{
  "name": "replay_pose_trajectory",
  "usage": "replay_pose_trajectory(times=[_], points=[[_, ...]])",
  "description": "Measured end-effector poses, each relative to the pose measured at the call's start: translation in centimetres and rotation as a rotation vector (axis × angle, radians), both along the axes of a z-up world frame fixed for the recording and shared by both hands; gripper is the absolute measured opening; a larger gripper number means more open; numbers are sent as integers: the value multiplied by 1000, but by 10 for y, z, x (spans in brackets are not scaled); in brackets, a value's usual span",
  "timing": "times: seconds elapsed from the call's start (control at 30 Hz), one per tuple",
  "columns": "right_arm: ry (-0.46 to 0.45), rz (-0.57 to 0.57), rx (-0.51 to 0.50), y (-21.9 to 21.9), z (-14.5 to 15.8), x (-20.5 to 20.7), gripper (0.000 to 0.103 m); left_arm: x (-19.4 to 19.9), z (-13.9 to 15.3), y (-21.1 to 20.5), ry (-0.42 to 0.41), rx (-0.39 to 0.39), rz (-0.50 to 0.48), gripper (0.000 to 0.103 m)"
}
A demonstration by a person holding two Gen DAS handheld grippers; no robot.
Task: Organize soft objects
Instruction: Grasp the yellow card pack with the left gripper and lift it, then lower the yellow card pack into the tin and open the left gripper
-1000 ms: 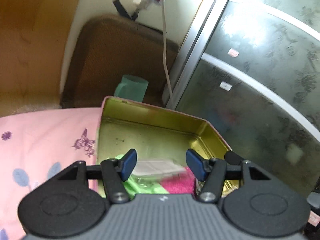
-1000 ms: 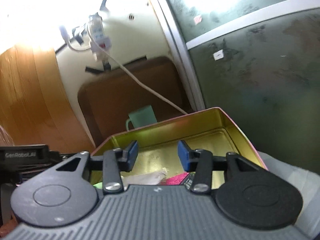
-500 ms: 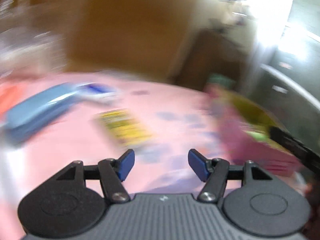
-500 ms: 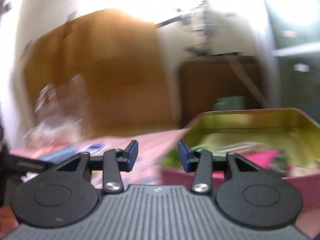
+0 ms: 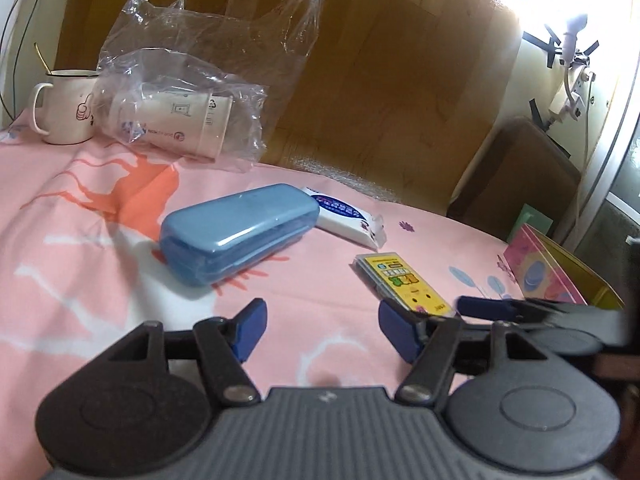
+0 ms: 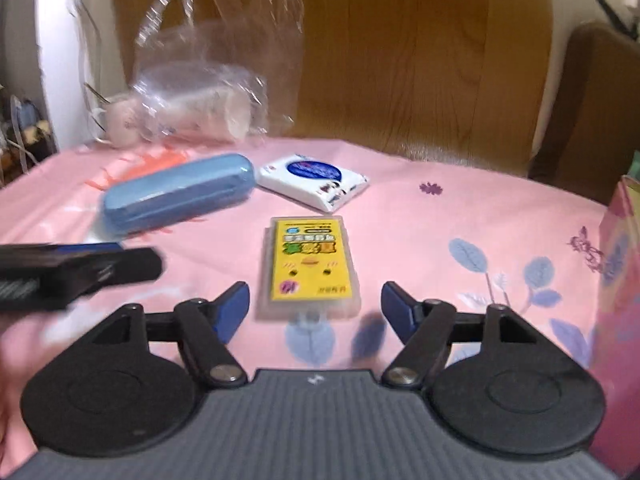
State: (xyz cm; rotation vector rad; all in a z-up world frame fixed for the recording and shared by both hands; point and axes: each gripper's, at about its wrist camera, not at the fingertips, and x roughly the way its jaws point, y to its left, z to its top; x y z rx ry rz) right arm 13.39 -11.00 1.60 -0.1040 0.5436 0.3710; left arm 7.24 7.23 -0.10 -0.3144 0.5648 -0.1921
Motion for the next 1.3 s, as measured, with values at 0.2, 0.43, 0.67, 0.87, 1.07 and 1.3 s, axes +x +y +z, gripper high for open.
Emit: replay_pose_trajectory(times=[0.2, 0.43, 0.67, 0.87, 1.07, 1.3], points=[[39, 6, -14, 0, -5, 4, 59, 3, -4, 4, 18, -30, -6, 63], [36, 9, 17, -29, -12, -65, 60, 8, -6, -3, 45, -8, -55, 63], [78, -152, 341, -110, -27, -144, 60, -1, -1, -55, 119, -136, -268, 63], [30, -200, 418, -122, -38, -167, 60, -8, 0, -138, 255, -145, -496, 58], [8, -180, 486, -138, -44, -171, 59, -8, 1, -171, 291, -147, -532, 29], [-176, -236, 442, -164, -16, -183, 59, 7, 52, -222, 161, -140, -638, 30]])
